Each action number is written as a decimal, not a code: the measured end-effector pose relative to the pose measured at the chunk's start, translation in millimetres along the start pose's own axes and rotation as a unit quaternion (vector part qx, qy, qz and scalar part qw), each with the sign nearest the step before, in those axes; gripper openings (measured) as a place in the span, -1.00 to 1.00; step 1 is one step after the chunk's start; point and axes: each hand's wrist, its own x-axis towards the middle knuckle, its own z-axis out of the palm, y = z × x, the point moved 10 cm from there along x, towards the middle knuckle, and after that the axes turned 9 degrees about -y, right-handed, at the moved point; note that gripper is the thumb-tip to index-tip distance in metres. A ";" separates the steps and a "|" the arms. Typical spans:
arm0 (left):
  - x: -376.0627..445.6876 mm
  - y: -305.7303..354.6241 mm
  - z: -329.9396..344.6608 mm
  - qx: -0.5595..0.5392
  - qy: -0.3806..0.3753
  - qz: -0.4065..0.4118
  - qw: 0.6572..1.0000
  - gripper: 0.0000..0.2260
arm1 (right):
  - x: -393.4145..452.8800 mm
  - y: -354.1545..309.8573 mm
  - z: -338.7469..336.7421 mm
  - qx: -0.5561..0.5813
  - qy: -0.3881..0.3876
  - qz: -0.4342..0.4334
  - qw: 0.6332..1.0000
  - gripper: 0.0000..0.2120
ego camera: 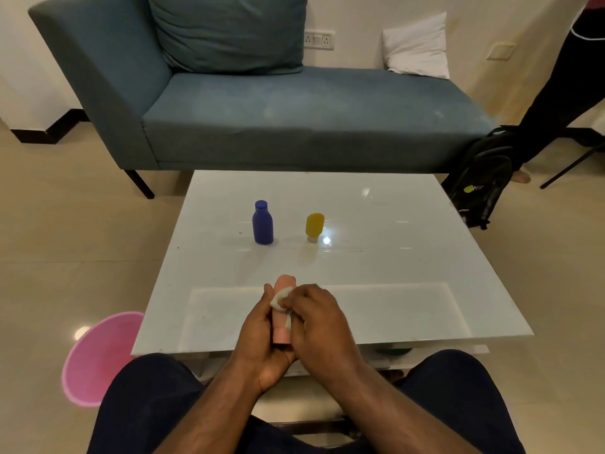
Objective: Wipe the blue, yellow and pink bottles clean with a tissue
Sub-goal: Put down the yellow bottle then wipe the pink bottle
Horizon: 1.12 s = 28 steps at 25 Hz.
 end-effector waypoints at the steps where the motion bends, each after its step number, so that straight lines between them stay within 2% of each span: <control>1: -1.1 -0.9 -1.3 -0.004 0.003 -0.002 1.000 -0.43 | -8.9 -8.6 2.9 -0.017 -0.005 -0.021 1.000 -0.78; 3: -0.3 -2.0 -2.2 0.029 0.008 -0.002 1.000 -0.44 | -4.0 -5.3 0.5 -0.024 -0.005 -0.035 0.999 -0.78; 6: -1.1 -2.0 -1.3 0.092 0.021 0.000 0.996 -0.44 | 20.9 21.0 -20.9 0.004 0.045 0.021 0.999 -0.79; 8: -0.2 -0.1 -3.9 0.119 0.030 0.004 0.992 -0.42 | 23.9 15.0 -17.7 -0.021 0.027 0.015 0.999 -0.79; 10: 0.5 2.4 -6.4 0.140 0.042 0.008 0.989 -0.41 | 15.6 -2.4 -7.9 -0.072 -0.010 -0.030 0.997 -0.77; 12: 0.9 3.4 -9.4 0.152 0.056 0.016 0.987 -0.39 | 20.4 4.5 -9.8 -0.075 -0.018 -0.033 0.996 -0.75; 15: 1.1 4.1 -9.3 0.144 0.057 0.022 0.988 -0.36 | 31.6 20.5 -20.5 -0.049 0.013 0.007 0.999 -0.74; 20: -0.3 3.6 0.3 0.088 0.005 0.017 0.996 -0.44 | -5.7 -10.2 0.8 -0.074 -0.039 -0.063 0.995 -0.72; 25: 2.6 2.6 -5.4 0.079 0.027 0.002 0.997 -0.38 | 23.1 24.0 -16.8 -0.007 0.026 0.007 1.000 -0.75; 28: 5.7 1.9 -8.3 0.034 0.011 0.001 0.999 -0.44 | 0.5 6.8 -1.2 -0.035 -0.005 -0.015 0.999 -0.73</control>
